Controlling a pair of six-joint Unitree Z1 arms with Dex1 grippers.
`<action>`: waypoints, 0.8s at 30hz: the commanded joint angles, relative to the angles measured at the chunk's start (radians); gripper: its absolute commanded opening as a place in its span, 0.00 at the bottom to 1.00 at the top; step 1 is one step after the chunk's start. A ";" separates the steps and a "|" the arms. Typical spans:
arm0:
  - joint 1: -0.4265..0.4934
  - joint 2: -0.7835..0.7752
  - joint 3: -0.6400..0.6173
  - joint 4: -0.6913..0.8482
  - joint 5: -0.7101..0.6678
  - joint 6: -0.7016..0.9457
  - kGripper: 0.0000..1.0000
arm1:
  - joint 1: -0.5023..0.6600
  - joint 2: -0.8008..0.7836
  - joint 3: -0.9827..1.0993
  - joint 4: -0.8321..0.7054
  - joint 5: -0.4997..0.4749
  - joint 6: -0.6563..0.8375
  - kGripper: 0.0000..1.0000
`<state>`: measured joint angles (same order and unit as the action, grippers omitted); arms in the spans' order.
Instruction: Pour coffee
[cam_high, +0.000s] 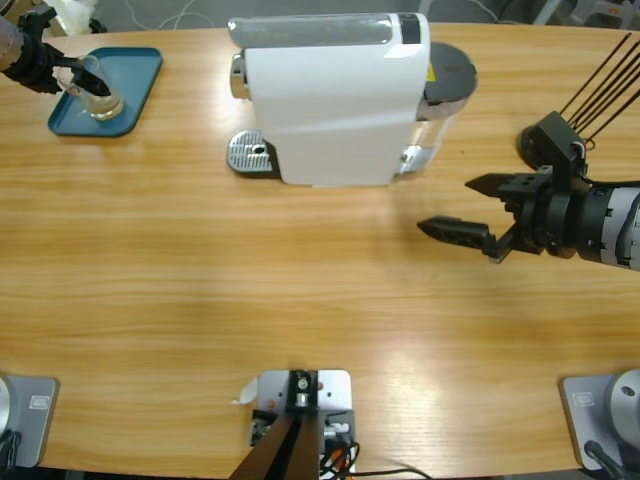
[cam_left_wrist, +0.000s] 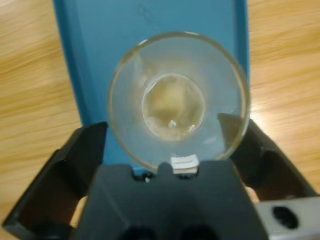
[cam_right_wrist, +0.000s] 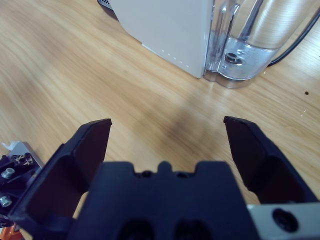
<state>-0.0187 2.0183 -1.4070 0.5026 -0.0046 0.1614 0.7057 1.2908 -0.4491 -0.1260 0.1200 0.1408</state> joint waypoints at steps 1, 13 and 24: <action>-0.011 -0.114 0.026 0.039 0.048 -0.040 1.00 | -0.015 0.012 0.011 -0.006 0.014 -0.012 1.00; -0.230 -0.532 0.108 0.130 0.037 -0.086 1.00 | -0.014 0.010 0.009 -0.001 0.009 -0.028 1.00; -0.622 -0.727 0.618 -0.151 -0.089 -0.240 0.99 | -0.014 0.013 0.004 0.025 -0.025 -0.038 0.93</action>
<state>-0.5451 1.3266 -0.9943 0.5208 -0.0430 -0.0218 0.7056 1.2907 -0.4494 -0.1210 0.1030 0.1130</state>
